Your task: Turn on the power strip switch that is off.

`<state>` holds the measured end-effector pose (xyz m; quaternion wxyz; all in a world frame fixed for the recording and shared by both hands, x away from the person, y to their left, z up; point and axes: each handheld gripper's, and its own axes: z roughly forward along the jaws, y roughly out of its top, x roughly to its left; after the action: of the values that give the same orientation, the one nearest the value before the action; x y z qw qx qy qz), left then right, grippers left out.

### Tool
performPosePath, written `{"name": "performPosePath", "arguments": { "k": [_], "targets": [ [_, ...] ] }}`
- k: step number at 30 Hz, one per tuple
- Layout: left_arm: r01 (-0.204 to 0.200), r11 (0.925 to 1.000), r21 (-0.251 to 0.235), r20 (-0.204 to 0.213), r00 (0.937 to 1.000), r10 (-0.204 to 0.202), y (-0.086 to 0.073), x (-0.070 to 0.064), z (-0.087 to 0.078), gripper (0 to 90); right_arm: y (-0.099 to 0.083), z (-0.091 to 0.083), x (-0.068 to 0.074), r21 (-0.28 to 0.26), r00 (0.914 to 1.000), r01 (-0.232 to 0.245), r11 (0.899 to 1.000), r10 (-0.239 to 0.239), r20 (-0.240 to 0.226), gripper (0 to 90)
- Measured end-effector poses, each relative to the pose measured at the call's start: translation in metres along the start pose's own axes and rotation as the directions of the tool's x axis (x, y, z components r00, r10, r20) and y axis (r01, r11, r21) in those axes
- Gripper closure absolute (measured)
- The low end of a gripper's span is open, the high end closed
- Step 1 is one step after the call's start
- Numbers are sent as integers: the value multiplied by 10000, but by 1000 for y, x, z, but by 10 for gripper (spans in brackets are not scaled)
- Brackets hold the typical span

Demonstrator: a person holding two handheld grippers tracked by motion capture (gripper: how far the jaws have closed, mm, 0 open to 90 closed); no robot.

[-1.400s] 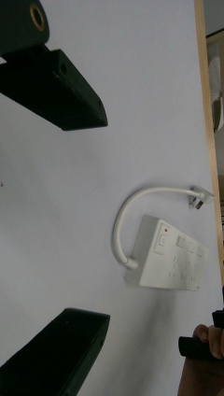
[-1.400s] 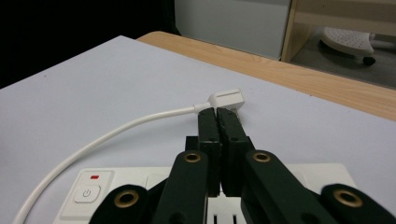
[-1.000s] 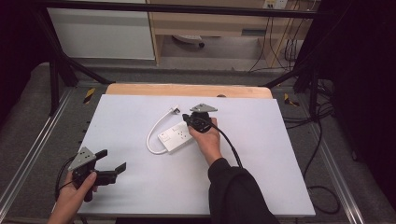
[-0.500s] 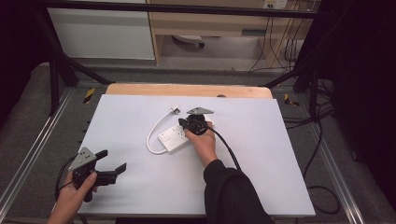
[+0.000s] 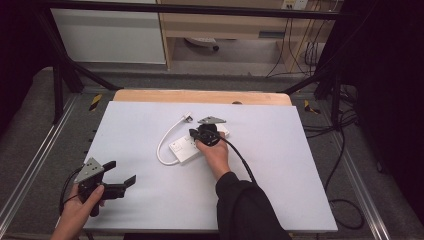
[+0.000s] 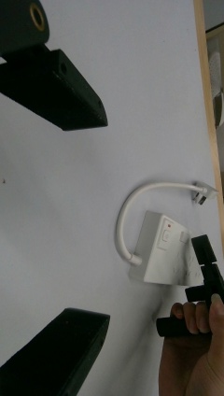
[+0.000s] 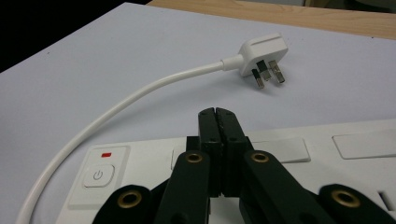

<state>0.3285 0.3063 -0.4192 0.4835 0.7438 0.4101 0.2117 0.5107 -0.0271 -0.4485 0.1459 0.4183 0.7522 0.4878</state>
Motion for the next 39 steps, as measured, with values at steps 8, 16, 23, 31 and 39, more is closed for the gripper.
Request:
{"name": "performPosePath", "arguments": {
  "k": [8,16,23,31,39],
  "targets": [
    [-33,10000,37,29,10000,33,0,0,0,58,-2,4,6,104,10000,20,9999,-19,-90,900],
    [-31,10000,44,34,10000,31,0,0,0,58,-3,5,11,104,9996,166,9998,-163,-229,900],
    [-46,10000,54,37,10000,46,0,0,0,58,-3,5,13,102,9994,182,9998,-180,-283,900],
    [-35,10000,64,60,10000,35,0,-1,0,58,-5,3,16,42,9992,198,9998,-196,-361,900],
    [-46,10000,83,66,10000,45,0,-1,1,58,-6,3,17,23,9989,270,9996,-269,-387,900]
  ]
}}
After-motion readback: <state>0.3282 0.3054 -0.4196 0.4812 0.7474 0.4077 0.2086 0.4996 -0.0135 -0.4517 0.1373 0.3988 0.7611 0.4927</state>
